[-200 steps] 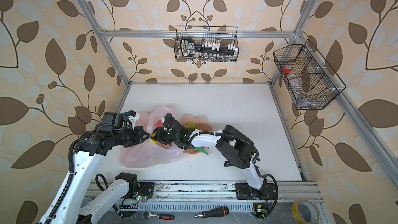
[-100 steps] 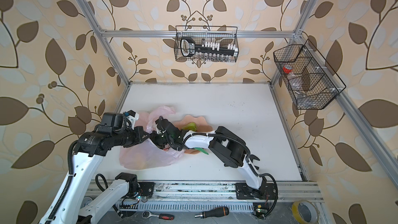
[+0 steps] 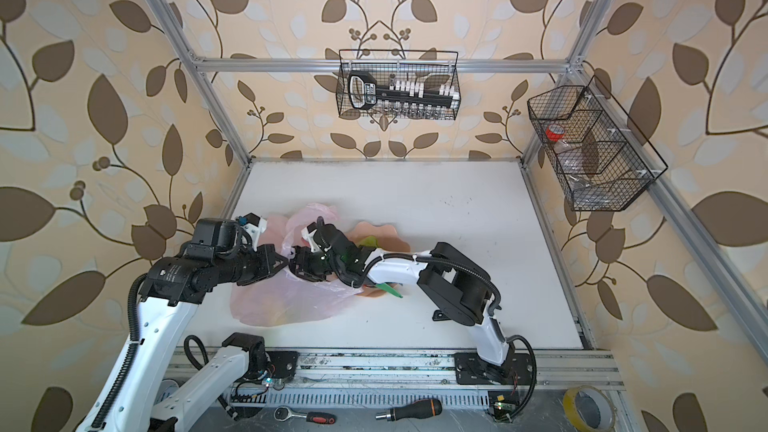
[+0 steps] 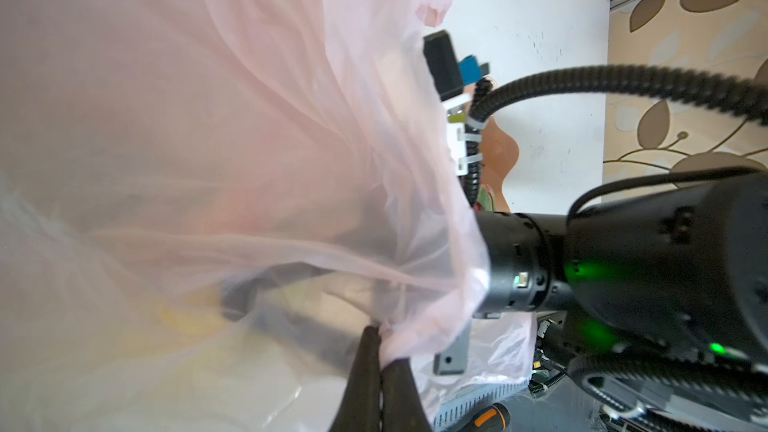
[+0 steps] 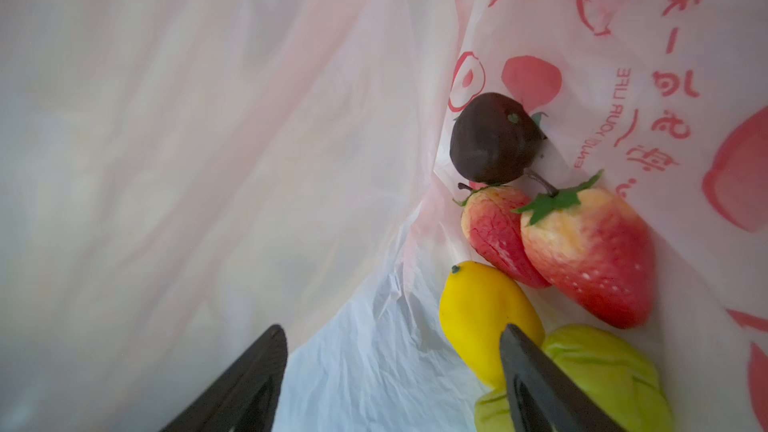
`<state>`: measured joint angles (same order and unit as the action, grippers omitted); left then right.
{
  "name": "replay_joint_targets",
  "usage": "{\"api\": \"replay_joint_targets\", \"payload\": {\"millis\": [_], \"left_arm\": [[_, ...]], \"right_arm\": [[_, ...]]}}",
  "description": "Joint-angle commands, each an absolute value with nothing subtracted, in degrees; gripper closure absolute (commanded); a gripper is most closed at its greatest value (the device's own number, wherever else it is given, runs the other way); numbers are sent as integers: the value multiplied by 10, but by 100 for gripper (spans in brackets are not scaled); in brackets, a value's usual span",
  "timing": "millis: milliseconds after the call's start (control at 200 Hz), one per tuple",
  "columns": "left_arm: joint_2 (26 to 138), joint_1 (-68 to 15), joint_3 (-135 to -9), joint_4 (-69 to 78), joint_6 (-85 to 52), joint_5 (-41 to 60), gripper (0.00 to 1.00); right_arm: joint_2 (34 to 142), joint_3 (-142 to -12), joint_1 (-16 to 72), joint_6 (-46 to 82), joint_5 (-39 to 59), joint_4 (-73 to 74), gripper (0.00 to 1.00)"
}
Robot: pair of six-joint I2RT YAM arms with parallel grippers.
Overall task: Place the fruits into the plastic bag
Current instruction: 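Lower the lemon into the bag and open the right gripper, then raise the open right gripper out of the bag toward the plate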
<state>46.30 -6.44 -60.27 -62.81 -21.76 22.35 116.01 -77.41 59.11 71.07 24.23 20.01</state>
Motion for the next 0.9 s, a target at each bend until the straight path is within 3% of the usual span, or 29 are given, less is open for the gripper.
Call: {"api": "replay_joint_targets", "payload": {"millis": [0,355,895], "left_arm": [[459,-68,-614,-633,-228,227,100],[451,-68,-603,-628,-229,237,100],[440,-69,-583,-627,-236,250,100]], "right_arm": [[1122,-752,586,687,208,203,18],[1045,-699,575,621,62,165,11],[1107,-779,538,629,20,216,11]]}}
